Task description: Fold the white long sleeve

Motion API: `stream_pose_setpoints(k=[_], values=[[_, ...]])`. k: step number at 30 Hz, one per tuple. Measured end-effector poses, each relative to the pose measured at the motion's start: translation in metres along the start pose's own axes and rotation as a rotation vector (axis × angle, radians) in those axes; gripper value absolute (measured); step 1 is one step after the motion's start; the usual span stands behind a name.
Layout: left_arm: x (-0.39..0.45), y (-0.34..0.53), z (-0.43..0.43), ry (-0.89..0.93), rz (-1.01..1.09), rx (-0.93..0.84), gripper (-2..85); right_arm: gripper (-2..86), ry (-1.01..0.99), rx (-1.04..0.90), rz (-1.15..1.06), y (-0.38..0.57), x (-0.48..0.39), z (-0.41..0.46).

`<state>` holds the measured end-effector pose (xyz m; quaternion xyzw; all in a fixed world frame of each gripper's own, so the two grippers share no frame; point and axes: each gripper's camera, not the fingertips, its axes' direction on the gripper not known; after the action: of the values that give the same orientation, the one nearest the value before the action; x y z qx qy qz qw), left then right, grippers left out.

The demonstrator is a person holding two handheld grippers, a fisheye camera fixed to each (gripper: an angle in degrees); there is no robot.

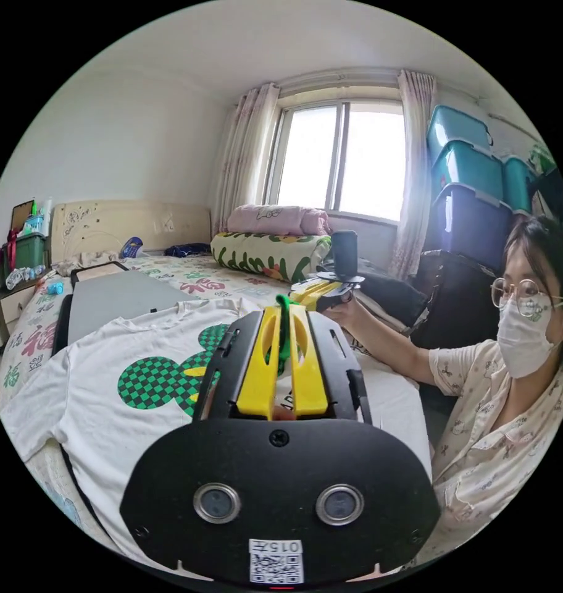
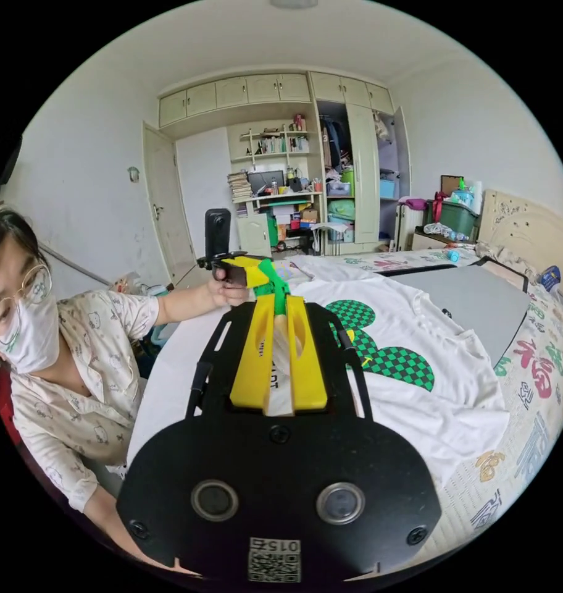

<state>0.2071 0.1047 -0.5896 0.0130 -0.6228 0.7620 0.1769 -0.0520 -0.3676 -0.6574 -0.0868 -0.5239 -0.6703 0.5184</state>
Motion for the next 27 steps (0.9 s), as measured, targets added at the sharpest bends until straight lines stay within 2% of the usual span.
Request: stream_pose_setpoints(k=[3,5,7,9,11,14,17,20,21,23,25,27], values=[[0.018,0.011,-0.020,-0.031,0.053,0.042,2.2,5.5,0.226,0.095,0.082,0.003,0.011,-0.033],[0.047,0.017,-0.037,-0.068,0.174,0.051,1.6,6.1,0.507,0.068,0.171,0.011,0.023,-0.053],[0.075,0.025,-0.048,-0.079,0.292,0.021,1.3,6.8,0.617,0.014,0.259,0.016,0.038,-0.062],[0.102,0.040,-0.056,-0.100,0.391,-0.029,1.3,7.9,0.623,-0.093,0.297,0.015,0.051,-0.063],[0.126,0.060,-0.064,-0.224,0.415,-0.098,1.2,8.9,0.604,-0.204,0.323,0.009,0.063,-0.056],[0.116,0.077,-0.074,-0.456,0.245,-0.122,1.3,9.0,0.611,-0.287,0.279,-0.001,0.071,-0.031],[0.081,0.098,-0.098,-0.491,0.036,-0.056,1.3,9.5,0.635,-0.405,0.271,-0.010,0.084,-0.005],[0.055,0.123,-0.116,-0.449,-0.127,-0.006,1.2,9.5,0.624,-0.322,0.436,-0.014,0.115,-0.015],[0.052,0.128,-0.118,-0.437,-0.141,0.004,1.2,9.5,0.614,-0.283,0.487,-0.013,0.123,-0.021],[0.051,0.151,-0.122,-0.405,-0.142,0.034,1.1,9.6,0.478,-0.056,0.706,-0.004,0.156,-0.045],[0.051,0.167,-0.120,-0.392,-0.126,0.050,1.0,10.5,0.361,0.042,0.815,0.005,0.182,-0.051],[0.048,0.180,-0.116,-0.367,-0.122,0.057,1.0,12.2,0.395,0.036,0.945,0.011,0.207,-0.051]])
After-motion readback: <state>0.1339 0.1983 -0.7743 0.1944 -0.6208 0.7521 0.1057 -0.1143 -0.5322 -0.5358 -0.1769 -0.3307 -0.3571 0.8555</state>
